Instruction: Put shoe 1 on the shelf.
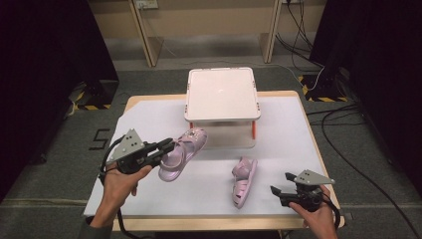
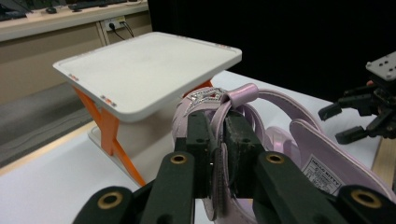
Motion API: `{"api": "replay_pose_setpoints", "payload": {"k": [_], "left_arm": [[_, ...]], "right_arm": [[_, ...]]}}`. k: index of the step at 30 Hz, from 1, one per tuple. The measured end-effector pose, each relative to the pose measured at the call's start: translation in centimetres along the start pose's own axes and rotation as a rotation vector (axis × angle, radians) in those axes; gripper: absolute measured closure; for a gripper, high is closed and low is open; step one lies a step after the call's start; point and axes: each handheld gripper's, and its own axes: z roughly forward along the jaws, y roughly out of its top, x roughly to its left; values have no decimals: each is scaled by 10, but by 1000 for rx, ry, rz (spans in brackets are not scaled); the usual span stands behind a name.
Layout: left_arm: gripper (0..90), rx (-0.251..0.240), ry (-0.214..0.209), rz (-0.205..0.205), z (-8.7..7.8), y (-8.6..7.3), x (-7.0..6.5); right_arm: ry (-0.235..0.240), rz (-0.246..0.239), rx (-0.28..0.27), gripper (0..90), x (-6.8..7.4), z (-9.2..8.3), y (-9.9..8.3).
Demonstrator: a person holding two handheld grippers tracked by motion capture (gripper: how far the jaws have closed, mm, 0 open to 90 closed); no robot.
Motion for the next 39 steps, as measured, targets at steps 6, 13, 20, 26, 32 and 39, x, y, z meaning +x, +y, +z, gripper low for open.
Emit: {"api": "replay_pose_setpoints", "payload": {"k": [6,13,20,26,32,39], "left_arm": [[812,-8,7,1,10,21,8],[812,-34,39,-8,33,40,22],[812,-30,99,13,63,62,35],[812,-16,153,-1,94,73,46],[812,-4,205,-15,122,78,54],[812,-7,262,-55,147,79,61]], "right_arm": [[1,0,-1,255,0,0,0],[4,-2,-3,255,0,0,0],[7,-2,-5,254,-1,0,0],[14,-7,-7,254,0,1,0],[14,-7,-6,254,0,0,0],[25,-8,-6,254,1,1,0]]}}
